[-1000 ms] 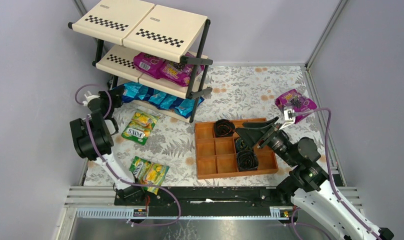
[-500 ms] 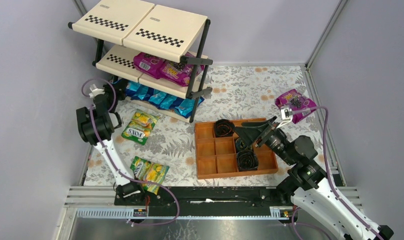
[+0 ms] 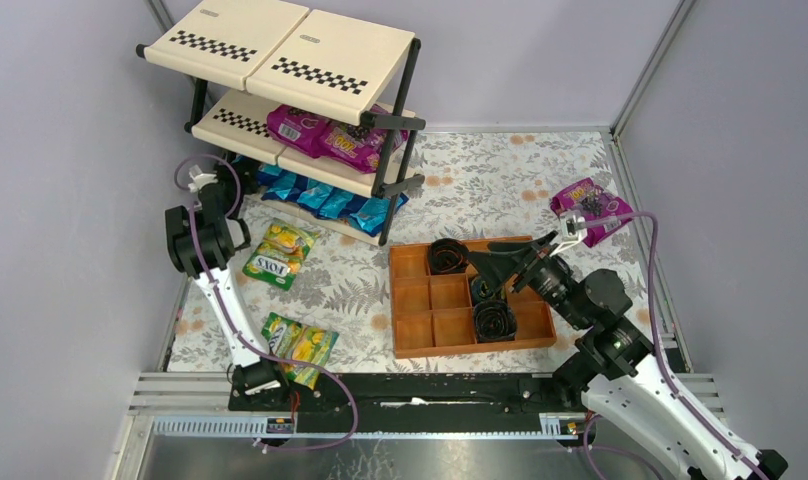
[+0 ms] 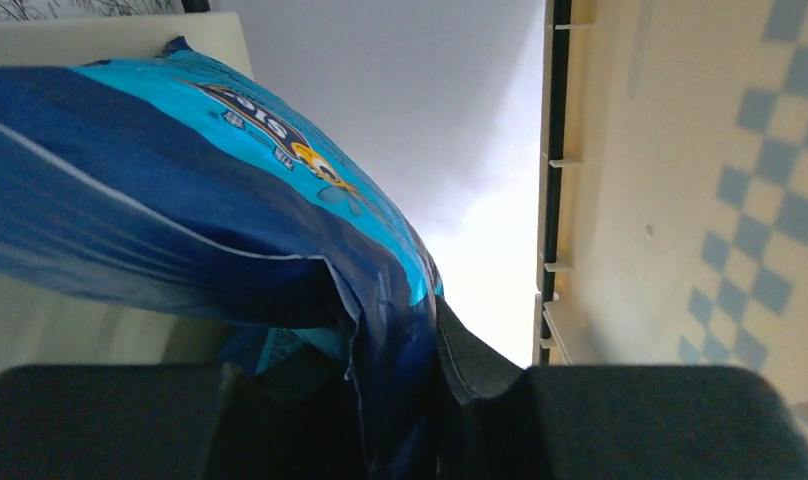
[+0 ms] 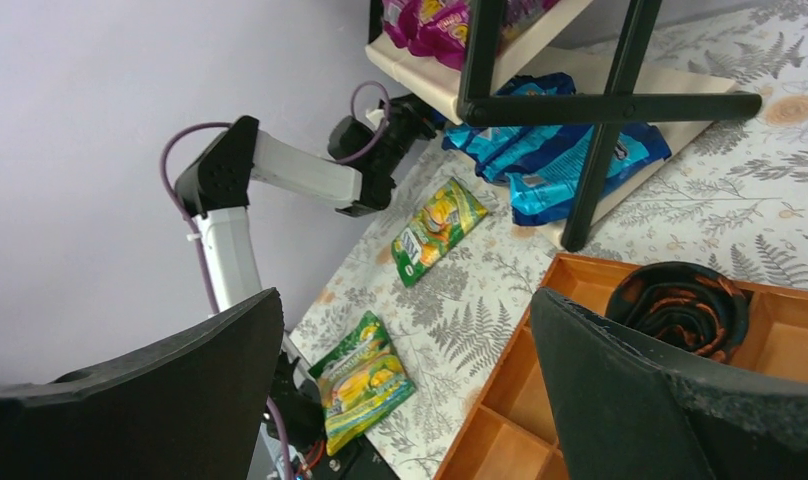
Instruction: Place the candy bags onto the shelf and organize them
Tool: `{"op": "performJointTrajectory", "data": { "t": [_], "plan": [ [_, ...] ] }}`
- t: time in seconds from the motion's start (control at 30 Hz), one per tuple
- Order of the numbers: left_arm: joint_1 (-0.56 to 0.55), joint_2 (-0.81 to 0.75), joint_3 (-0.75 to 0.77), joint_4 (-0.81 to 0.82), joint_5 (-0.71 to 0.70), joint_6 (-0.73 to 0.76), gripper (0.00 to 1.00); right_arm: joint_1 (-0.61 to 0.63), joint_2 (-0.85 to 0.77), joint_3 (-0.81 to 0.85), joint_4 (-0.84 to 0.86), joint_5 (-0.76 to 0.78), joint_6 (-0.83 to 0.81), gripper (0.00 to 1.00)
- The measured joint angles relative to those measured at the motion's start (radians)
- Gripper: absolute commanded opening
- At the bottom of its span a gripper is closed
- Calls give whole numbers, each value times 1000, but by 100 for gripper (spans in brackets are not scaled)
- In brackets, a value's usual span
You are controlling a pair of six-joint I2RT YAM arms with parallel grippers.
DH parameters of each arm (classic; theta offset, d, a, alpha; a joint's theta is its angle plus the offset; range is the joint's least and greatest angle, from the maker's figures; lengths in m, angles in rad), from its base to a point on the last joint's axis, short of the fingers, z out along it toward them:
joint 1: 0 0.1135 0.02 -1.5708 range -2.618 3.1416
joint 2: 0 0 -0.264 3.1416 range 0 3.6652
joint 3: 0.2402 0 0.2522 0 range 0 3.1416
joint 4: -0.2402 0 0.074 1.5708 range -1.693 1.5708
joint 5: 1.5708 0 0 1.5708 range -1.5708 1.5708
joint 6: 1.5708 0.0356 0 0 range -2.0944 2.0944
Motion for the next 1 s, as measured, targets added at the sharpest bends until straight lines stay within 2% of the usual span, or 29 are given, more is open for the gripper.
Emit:
{"op": "performJointTrajectory", "data": {
  "t": [0.2,0.3,0.53,0.7,0.73,0.8,1.0],
  "plan": [
    [2,0,8,-72,-11,70,12,0,39,12,-11,0,-31,100],
    [2,0,8,-113,-20,94,17,0,47,11,-8,0,-28,100],
    [3,-12,26,-266,-17,102,48,0,50,10,10,0,-23,100],
    [8,-60,89,-520,0,190,56,0,58,10,9,0,-29,100],
    [9,-70,102,-557,2,208,62,0,60,10,7,0,-30,100],
    [11,-103,111,-637,3,246,80,0,60,10,3,2,-35,100],
    [37,-180,123,-833,6,336,84,0,48,10,-3,18,-38,100]
  ]
}}
